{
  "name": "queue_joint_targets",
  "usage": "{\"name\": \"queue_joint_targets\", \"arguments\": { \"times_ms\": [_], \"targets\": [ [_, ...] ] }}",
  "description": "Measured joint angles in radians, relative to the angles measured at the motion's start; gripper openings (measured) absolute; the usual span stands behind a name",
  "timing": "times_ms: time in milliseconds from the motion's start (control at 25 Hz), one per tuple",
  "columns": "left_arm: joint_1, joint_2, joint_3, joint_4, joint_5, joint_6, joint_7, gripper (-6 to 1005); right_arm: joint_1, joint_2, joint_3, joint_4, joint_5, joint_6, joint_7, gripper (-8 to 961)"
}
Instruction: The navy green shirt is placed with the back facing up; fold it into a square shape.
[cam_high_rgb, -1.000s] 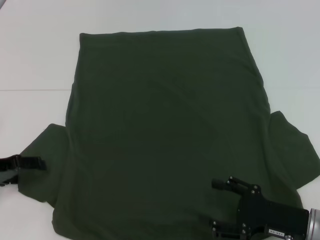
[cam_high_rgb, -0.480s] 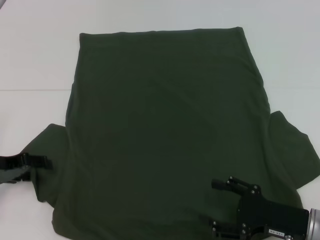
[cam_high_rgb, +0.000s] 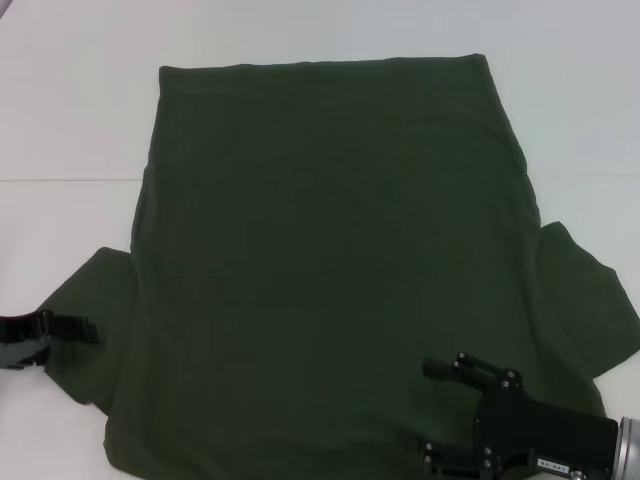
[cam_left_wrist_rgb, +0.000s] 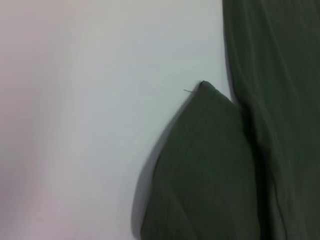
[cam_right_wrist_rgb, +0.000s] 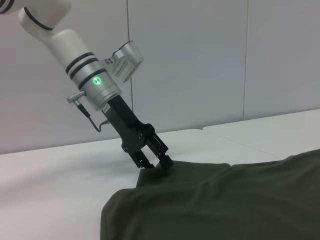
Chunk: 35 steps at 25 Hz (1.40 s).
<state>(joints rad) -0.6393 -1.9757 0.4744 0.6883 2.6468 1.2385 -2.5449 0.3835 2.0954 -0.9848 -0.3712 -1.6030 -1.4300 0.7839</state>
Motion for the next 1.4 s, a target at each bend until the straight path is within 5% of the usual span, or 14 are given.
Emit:
{"name": "queue_joint_targets", "arguments": {
  "times_ms": [560, 1320, 1400],
  "targets": [
    [-0.010, -0.002, 0.057, 0.018, 0.039, 0.009, 0.004, 752, 0.000, 0.000, 0.000, 0.000, 0.001, -0.001, 0.000, 916],
    [-0.017, -0.006, 0.082, 0.030, 0.046, 0.003, 0.002, 18, 0.001, 0.000, 0.002, -0.002, 0.005, -0.001, 0.000, 916],
    [-0.017, -0.006, 0.084, 0.032, 0.046, 0.003, 0.006, 18, 0.002, 0.000, 0.002, -0.002, 0.005, -0.001, 0.000, 916]
  ]
}}
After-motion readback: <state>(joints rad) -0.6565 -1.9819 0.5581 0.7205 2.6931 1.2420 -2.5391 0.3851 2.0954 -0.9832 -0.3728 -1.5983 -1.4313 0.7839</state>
